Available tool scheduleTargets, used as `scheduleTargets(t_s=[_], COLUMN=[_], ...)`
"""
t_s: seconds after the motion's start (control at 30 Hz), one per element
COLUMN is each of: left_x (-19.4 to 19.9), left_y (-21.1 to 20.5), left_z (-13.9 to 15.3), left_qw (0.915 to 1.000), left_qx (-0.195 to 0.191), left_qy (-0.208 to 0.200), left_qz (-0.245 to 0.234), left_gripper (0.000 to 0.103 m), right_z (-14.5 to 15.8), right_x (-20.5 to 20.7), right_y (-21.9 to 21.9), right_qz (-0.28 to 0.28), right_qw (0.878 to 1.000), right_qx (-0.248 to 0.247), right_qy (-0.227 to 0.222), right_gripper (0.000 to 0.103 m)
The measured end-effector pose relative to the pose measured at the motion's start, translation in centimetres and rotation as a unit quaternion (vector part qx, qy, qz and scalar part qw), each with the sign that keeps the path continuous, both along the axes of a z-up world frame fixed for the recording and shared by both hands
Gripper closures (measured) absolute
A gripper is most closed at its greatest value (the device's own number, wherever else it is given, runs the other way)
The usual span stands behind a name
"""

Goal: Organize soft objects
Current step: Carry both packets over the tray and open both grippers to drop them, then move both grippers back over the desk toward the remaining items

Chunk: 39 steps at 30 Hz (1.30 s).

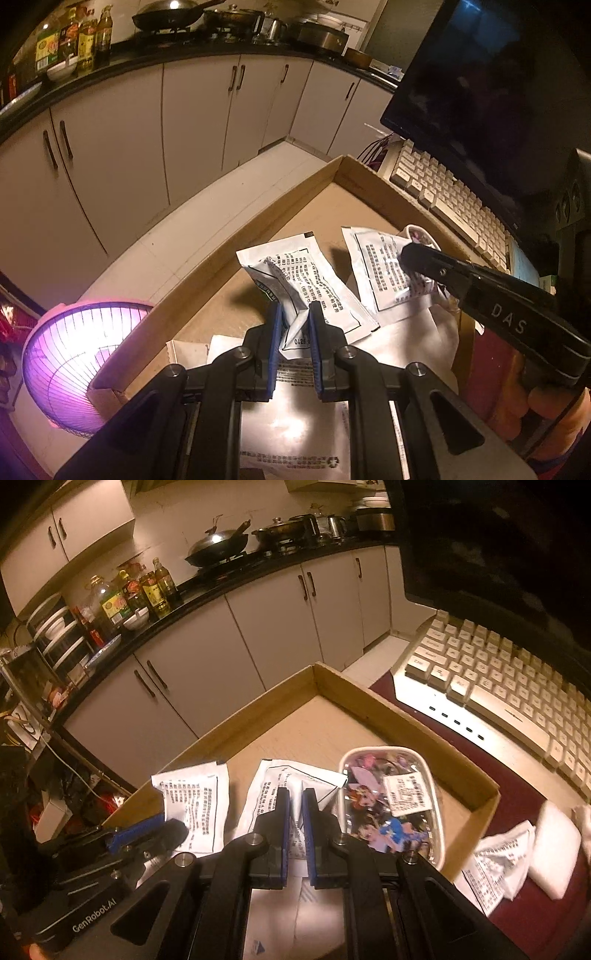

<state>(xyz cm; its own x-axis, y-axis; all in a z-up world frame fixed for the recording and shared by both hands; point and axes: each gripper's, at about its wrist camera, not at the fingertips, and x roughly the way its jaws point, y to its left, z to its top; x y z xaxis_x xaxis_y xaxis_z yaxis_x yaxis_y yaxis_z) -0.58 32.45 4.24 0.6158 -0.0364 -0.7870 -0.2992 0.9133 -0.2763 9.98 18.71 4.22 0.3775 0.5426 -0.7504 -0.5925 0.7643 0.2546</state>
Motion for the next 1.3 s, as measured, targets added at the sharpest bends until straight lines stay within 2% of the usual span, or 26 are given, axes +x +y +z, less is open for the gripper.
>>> scheduleTargets(t_s=[0.17, 0.23, 0.27, 0.3, 0.37, 0.53, 0.63, 0.67, 0.7, 0.83, 1.0, 1.13, 1.2, 1.3], left_x=[0.0, -0.2, -0.3, -0.5, -0.8, -1.2, -1.4, -1.6, -1.7, -2.1, -1.7, -1.0, -0.6, -0.1], left_y=[0.2, 0.3, 0.5, 0.7, 1.0, 0.6, 0.2, 0.0, -0.2, -1.1, -3.1, -5.2, -6.7, -8.9], left_z=[-0.3, -0.2, -0.2, -0.2, 0.0, 0.5, 0.9, 1.1, 1.4, 2.0, 2.8, 3.3, 3.4, 3.8], left_qw=[1.0000, 0.9999, 0.9999, 0.9998, 0.9994, 0.9994, 0.9994, 0.9993, 0.9992, 0.9991, 0.9988, 0.9980, 0.9969, 0.9941], left_qx=[-0.005, -0.006, -0.009, -0.015, -0.023, -0.021, -0.016, -0.015, -0.012, 0.001, 0.021, 0.031, 0.041, 0.058], left_qy=[0.003, 0.001, 0.000, -0.003, -0.012, -0.017, -0.024, -0.028, -0.032, -0.039, -0.043, -0.046, -0.046, -0.048], left_qz=[0.005, 0.009, 0.012, 0.015, 0.024, 0.021, 0.021, 0.021, 0.021, 0.015, -0.006, -0.032, -0.050, -0.078], left_gripper=[0.089, 0.086, 0.074, 0.055, 0.041, 0.040, 0.028, 0.025, 0.022, 0.020, 0.019, 0.015, 0.014, 0.014], right_z=[-0.7, -0.9, -0.9, -0.9, -0.8, 0.1, 0.8, 1.1, 1.4, 2.5, 3.1, 2.5, 2.1, 0.9], right_x=[0.3, 0.4, 0.4, 0.3, 0.3, -0.4, -0.9, -1.0, -1.2, -2.5, -3.7, -4.5, -4.8, -5.3], right_y=[0.8, 0.9, 0.8, 0.8, 0.7, 0.0, -1.0, -1.4, -1.9, -4.1, -7.8, -12.0, -14.1, -17.3], right_qz=[-0.001, -0.001, -0.003, -0.003, -0.004, -0.007, -0.013, -0.017, -0.022, -0.029, -0.050, -0.088, -0.112, -0.142], right_qw=[1.000, 1.000, 1.000, 1.000, 1.000, 1.000, 0.999, 0.999, 0.999, 0.998, 0.996, 0.991, 0.988, 0.984], right_qx=[0.000, 0.006, 0.008, 0.009, 0.011, 0.021, 0.035, 0.039, 0.043, 0.059, 0.077, 0.096, 0.104, 0.103], right_qy=[0.006, 0.010, 0.010, 0.010, 0.008, -0.005, -0.008, -0.010, -0.013, -0.018, -0.011, 0.007, 0.017, 0.036], right_gripper=[0.095, 0.094, 0.094, 0.094, 0.094, 0.091, 0.069, 0.059, 0.054, 0.050, 0.033, 0.025, 0.018, 0.017])
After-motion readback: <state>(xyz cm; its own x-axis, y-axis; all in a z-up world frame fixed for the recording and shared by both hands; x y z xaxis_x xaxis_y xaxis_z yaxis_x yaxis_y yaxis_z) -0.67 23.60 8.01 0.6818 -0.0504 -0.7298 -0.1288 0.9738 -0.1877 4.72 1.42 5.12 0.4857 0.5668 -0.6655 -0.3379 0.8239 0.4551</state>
